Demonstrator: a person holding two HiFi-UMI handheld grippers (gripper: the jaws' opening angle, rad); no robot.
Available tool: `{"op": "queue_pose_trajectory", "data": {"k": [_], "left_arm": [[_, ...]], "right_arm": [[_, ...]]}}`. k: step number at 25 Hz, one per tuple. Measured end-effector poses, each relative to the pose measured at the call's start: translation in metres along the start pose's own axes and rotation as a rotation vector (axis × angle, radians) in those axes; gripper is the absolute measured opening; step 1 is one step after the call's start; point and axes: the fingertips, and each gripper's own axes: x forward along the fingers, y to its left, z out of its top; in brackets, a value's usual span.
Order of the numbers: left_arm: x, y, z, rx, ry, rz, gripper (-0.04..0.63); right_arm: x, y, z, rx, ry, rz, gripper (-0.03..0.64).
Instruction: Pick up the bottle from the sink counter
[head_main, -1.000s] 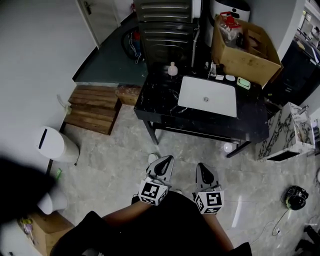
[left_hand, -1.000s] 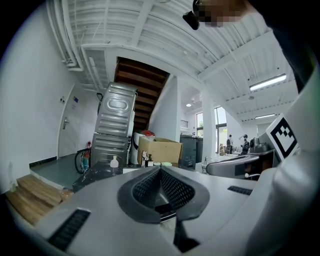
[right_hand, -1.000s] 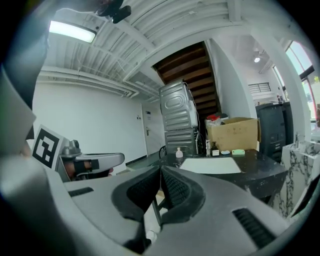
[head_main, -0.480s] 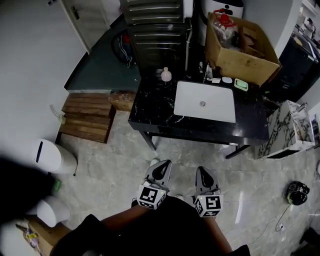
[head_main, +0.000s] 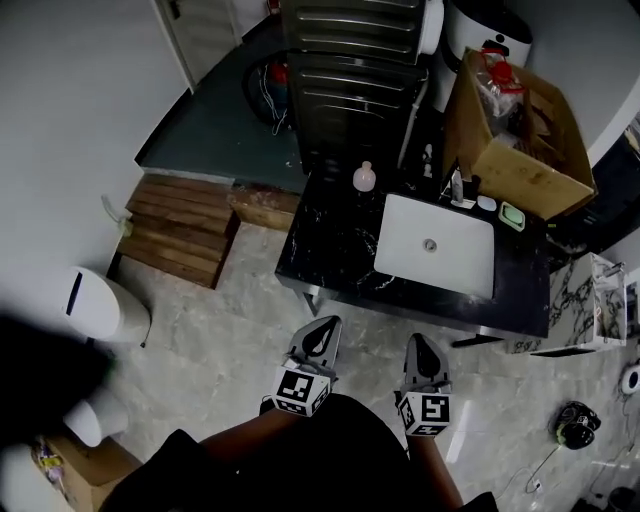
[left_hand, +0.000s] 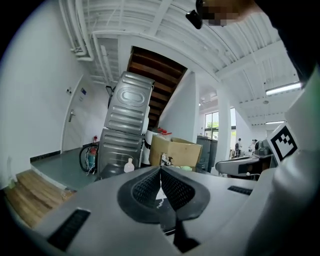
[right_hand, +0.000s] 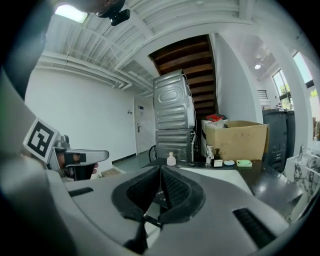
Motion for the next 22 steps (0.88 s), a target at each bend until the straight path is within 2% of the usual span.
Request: {"op": "queue_pose_trajectory", "data": {"k": [3,8,14,17,22], "left_arm": [[0.013,0.027,0.014,0.027,-0.007,-0.002,0.015],[0.034,0.066,0.013,0.016,0.019,-0.022,0.015],[0.068,0.102,0.021,-0.003,0.006,-0.093,0.015],[0.078,0.116,0.031,0.038,-0.013,-0.126,0.015],[0.093,0.134,0.035,-0.01,-0.02,-0.2,0.015]], "right_arm": [[0.027,0.007,0.016,-0.026,0.002,0.004,0.038],[0.069,0.004,0.031,-0.036,0.008,-0.047,0.038],[0.108,0.0,0.039,-0.05,0.023,-0.123,0.038],[0.13,0.012,0.042,-0.055,0.016,-0.134,0.038],[0.155,0.052,0.044,-0.09,0.036,-0.107,0.038]]}}
